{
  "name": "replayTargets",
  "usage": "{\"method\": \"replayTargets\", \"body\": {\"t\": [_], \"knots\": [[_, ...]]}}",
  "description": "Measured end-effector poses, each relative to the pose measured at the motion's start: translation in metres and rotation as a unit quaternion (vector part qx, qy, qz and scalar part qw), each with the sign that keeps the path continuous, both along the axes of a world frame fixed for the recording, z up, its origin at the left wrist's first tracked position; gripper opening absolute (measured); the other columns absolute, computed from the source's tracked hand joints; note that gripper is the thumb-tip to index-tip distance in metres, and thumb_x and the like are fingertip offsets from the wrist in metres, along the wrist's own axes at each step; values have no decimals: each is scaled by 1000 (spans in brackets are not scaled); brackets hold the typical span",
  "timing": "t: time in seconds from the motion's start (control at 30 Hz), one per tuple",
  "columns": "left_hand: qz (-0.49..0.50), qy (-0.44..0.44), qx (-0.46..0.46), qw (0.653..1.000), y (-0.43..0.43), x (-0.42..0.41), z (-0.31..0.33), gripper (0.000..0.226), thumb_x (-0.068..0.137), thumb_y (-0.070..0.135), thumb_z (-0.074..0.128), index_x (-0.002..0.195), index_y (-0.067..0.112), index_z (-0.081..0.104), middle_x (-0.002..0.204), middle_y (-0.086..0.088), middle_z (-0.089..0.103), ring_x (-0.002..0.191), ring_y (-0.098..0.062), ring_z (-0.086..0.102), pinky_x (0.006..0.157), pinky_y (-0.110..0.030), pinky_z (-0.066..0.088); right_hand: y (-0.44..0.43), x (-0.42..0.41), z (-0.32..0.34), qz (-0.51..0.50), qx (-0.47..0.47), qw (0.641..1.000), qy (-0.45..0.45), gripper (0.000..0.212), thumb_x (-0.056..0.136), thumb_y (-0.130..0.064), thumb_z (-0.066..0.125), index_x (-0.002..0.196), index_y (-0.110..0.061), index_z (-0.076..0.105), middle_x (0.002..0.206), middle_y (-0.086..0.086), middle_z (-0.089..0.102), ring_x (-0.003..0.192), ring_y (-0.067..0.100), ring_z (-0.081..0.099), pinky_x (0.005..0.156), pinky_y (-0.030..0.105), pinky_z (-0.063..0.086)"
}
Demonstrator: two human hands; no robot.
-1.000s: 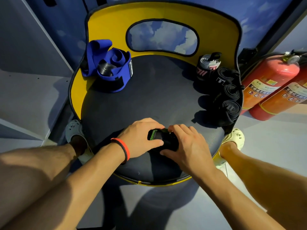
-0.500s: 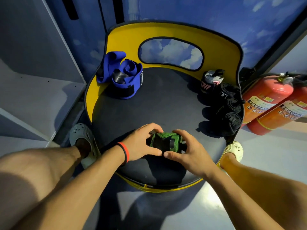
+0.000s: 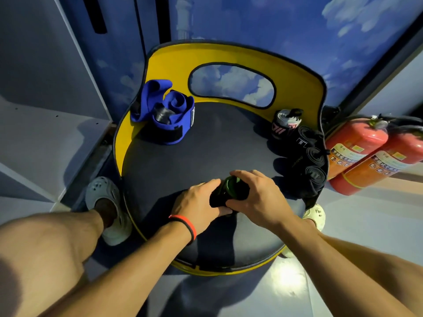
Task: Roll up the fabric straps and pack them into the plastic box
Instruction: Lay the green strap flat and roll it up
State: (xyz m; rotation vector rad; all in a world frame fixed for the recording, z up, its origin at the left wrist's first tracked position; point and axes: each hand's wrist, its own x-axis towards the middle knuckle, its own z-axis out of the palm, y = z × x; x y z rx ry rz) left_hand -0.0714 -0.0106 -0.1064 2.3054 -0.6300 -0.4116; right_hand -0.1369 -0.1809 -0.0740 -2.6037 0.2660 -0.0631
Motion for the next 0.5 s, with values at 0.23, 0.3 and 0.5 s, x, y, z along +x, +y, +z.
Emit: {"method": "replayTargets", "body": {"t": [0.23,0.3,0.5], "knots": [[92,158,-129,975,-9,21,12,33,89,26,75,121,27,65,112,12,68,96,-2,67,82,-21,56,-39,49,17,-52,-164,985,-33,55,74,-37,82,114,-24,46,102,2,62,86,32,62,71,42,51],[96,179,-137,969,-12,26,13,24,89,26,74,113,27,68,102,11,72,91,-1,69,75,-15,55,-60,65,19,-58,-236,970,-30,58,72,-39,82,117,-21,50,102,6,65,89,35,65,78,43,49],[99,199,-122,967,-24,32,10,11,89,27,72,100,28,71,92,11,73,82,-1,68,62,-9,47,-119,91,13,-101,-299,949,-18,58,72,-32,81,119,-16,51,106,11,67,102,35,63,102,44,37]]}}
